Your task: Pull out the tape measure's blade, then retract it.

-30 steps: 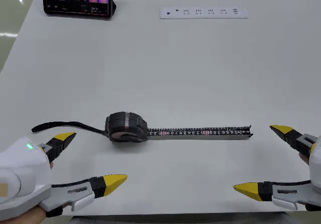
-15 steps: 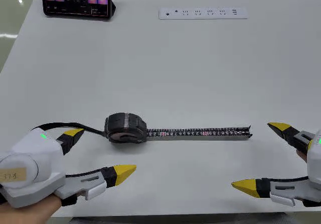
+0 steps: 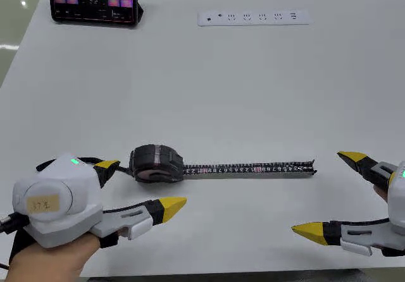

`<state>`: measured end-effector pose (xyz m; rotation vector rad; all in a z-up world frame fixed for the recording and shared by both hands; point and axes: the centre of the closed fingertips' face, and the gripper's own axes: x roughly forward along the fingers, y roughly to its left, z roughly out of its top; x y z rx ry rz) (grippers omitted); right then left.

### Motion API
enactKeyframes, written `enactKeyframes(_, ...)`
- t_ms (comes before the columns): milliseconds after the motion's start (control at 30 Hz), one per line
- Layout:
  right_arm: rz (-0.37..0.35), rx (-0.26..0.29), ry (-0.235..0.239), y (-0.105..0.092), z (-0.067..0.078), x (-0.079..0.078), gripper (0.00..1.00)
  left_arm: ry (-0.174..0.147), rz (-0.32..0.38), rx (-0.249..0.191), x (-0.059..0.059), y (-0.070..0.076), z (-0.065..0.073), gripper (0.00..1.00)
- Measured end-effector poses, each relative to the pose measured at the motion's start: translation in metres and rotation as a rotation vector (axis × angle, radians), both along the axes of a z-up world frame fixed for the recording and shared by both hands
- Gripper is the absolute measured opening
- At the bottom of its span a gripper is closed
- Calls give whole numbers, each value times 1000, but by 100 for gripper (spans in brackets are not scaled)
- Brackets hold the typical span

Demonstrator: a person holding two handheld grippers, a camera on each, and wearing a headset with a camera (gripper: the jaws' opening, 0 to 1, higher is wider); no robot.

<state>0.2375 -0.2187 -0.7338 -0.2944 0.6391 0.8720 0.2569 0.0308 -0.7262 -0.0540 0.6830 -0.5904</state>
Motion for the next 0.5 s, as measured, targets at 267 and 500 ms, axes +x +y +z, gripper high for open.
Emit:
enactKeyframes(267, -5, -6, 4, -4, -3, 1, 97, 7, -2, -17, 2, -9, 0, 85)
enactKeyframes(500, -1, -8, 17, -5, -5, 0, 94, 10, 50, -55, 6, -12, 1, 85)
